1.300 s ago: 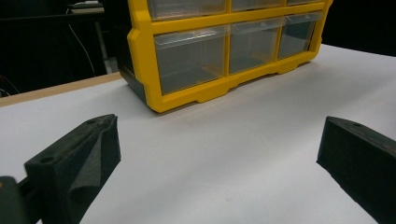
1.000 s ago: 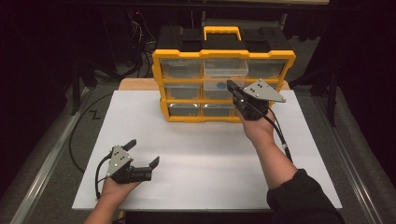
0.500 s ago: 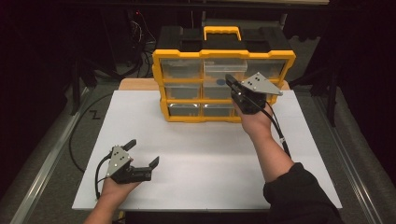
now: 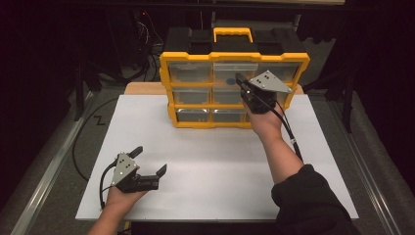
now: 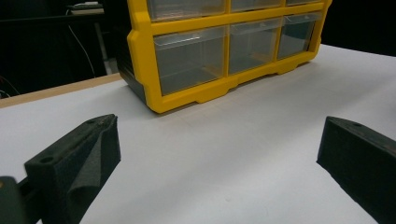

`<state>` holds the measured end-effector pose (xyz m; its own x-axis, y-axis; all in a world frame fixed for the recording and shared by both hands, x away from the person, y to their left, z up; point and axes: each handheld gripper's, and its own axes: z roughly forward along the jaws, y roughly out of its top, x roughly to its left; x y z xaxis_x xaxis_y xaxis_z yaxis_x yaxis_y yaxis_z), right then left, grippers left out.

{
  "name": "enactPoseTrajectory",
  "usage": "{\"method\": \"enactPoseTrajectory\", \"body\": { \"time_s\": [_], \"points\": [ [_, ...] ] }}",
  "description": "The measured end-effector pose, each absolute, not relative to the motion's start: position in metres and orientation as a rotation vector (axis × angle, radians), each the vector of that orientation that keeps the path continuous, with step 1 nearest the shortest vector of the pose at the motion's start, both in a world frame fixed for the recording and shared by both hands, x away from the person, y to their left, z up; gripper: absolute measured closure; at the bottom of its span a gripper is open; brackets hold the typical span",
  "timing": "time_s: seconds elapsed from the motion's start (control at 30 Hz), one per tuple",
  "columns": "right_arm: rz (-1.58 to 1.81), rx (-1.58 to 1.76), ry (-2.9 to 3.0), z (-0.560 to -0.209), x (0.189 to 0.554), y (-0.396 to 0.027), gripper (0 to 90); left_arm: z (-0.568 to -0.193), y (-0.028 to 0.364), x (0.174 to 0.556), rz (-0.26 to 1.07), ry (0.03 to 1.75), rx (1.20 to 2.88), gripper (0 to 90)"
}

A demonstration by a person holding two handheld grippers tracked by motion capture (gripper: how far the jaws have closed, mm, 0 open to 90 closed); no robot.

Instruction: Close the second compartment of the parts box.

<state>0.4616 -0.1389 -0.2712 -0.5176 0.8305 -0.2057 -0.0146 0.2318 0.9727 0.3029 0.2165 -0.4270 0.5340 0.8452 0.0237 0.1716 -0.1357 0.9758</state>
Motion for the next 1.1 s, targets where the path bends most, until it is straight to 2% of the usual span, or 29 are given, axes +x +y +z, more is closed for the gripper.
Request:
{"method": "enactPoseTrajectory", "body": {
  "time_s": [0.77, 1.1],
  "points": [
    [1.339, 0.776, 1.731, -0.267, 0.477, -0.131, 89.9, -0.427, 0.217, 0.303, 0.730, 0.878, 1.633, 0.0],
    [1.372, 0.762, 1.777, -0.269, 0.462, -0.139, 77.0, -0.427, 0.216, 0.303, 0.733, 0.875, 1.640, 0.0]
  ]
}}
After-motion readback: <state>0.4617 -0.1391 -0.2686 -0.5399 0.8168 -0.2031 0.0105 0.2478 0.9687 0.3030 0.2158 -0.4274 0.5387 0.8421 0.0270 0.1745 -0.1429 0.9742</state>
